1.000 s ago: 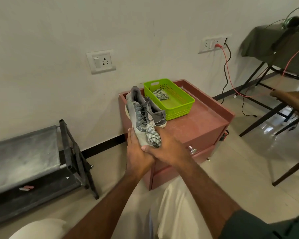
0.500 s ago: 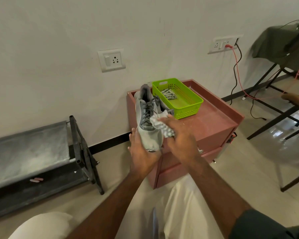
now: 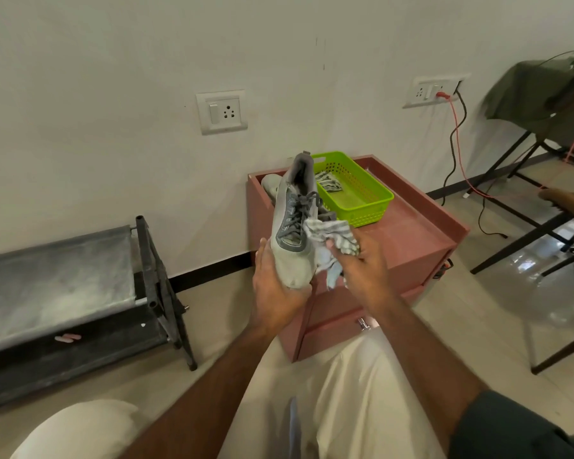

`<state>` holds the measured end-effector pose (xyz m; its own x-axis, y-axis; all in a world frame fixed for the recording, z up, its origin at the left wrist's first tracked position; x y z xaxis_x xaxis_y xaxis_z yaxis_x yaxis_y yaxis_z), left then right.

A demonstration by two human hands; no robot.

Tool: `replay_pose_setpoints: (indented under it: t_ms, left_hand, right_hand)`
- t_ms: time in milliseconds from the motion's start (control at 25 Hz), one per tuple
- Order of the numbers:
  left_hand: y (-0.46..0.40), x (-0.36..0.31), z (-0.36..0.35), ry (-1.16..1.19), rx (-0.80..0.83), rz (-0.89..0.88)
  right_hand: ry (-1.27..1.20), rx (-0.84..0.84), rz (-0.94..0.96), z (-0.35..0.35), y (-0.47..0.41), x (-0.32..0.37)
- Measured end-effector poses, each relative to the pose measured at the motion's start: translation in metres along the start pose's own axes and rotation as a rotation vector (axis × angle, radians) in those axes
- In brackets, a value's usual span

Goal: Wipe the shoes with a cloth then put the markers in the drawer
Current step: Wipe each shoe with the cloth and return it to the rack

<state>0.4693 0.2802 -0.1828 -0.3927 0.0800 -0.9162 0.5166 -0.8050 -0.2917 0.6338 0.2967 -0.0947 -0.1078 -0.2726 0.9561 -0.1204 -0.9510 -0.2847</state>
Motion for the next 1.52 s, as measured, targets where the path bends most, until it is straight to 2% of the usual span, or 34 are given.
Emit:
replay_pose_setpoints:
  t_ms: [40, 120, 200, 240, 320, 400, 480, 520, 600, 680, 760, 800, 840, 880, 960, 1040, 1120, 1240, 1320, 1400, 1440, 1480, 1520]
  left_hand:
    - [-0.002, -0.001, -0.001, 0.009, 0.003, -0.015]
    - [-0.006, 0.005, -0.006, 0.053, 0.010, 0.004]
    - [-0.009, 0.016, -0.010, 0.071, 0.002, 0.036]
    - [-0.009, 0.017, -0.008, 0.067, 0.002, 0.041]
    - [-0.008, 0.013, -0.004, 0.058, 0.003, 0.034]
    - [-0.006, 0.000, 0.004, 0.041, 0.023, 0.032]
    - [-0.003, -0.012, 0.009, 0.004, 0.063, -0.011]
    - [0.000, -0.019, 0.011, -0.030, 0.088, -0.059]
    - [0.006, -0.029, 0.018, -0.081, 0.098, -0.157]
    - [0.006, -0.033, 0.027, -0.110, 0.056, -0.202]
    - [0.001, -0.033, 0.036, -0.159, 0.030, -0.213]
    - [0.000, -0.033, 0.040, -0.188, 0.028, -0.230]
    - [-0.001, -0.035, 0.043, -0.221, 0.028, -0.268]
    - [-0.001, -0.036, 0.046, -0.260, 0.031, -0.322]
    - [0.001, -0.039, 0.051, -0.340, 0.066, -0.422]
    - [0.003, -0.043, 0.053, -0.400, 0.082, -0.501]
    - [0.007, -0.046, 0.052, -0.447, 0.094, -0.546]
    - [0.007, -0.045, 0.052, -0.443, 0.094, -0.464]
    - [0.002, -0.038, 0.053, -0.382, 0.088, -0.396]
    - [0.001, -0.033, 0.051, -0.358, 0.090, -0.414]
    - [0.001, -0.032, 0.050, -0.363, 0.086, -0.435]
    - [0.001, -0.032, 0.048, -0.376, 0.086, -0.448]
    - [0.002, -0.034, 0.046, -0.395, 0.089, -0.450]
  right_hand:
    - [0.090, 0.045, 0.108, -0.009, 0.002, 0.008]
    - [0.403, 0.277, 0.261, -0.039, 0.015, 0.006]
    - [0.655, 0.423, 0.289, -0.050, 0.026, -0.009]
    - [0.655, 0.436, 0.256, -0.045, 0.028, -0.014]
    - [0.386, 0.381, 0.026, -0.027, 0.024, -0.013]
    - [0.164, 0.217, -0.151, -0.007, 0.016, -0.010]
    - [0.178, 0.010, -0.002, 0.006, 0.005, 0.003]
    - [0.194, -0.019, 0.126, 0.004, 0.003, 0.009]
    - [0.289, 0.080, 0.392, -0.010, 0.008, 0.017]
    - [0.392, 0.181, 0.434, -0.019, 0.013, 0.004]
    - [0.407, 0.228, 0.300, -0.018, 0.017, 0.000]
    - [0.348, 0.175, 0.225, -0.014, 0.015, 0.003]
    - [0.288, 0.054, 0.225, -0.004, 0.008, 0.009]
    - [0.253, -0.093, 0.301, 0.007, 0.001, 0.022]
    - [0.269, -0.214, 0.534, 0.012, -0.008, 0.045]
    - [0.447, -0.148, 0.667, -0.003, -0.016, 0.054]
    - [0.699, -0.058, 0.682, -0.024, -0.024, 0.047]
    - [0.852, 0.084, 0.689, -0.045, -0.012, 0.026]
    - [0.716, 0.213, 0.602, -0.048, 0.004, 0.021]
    - [0.304, 0.313, 0.281, -0.046, 0.018, 0.022]
    - [0.135, 0.243, 0.168, -0.041, 0.014, 0.025]
    - [0.056, 0.123, 0.156, -0.033, 0.007, 0.031]
    - [0.067, -0.005, 0.239, -0.024, -0.002, 0.039]
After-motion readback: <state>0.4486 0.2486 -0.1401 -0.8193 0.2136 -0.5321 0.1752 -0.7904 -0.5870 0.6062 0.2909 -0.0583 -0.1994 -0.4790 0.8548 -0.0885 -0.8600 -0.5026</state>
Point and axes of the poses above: each hand's wrist, its own y-axis away from the middle knuckle, its own z-axis out of the back of the hand, x = y × z, the point moved 7 cm from there along -y, towards the middle knuckle, and after that the axes turned 15 degrees about -x, right-handed, at the moved point
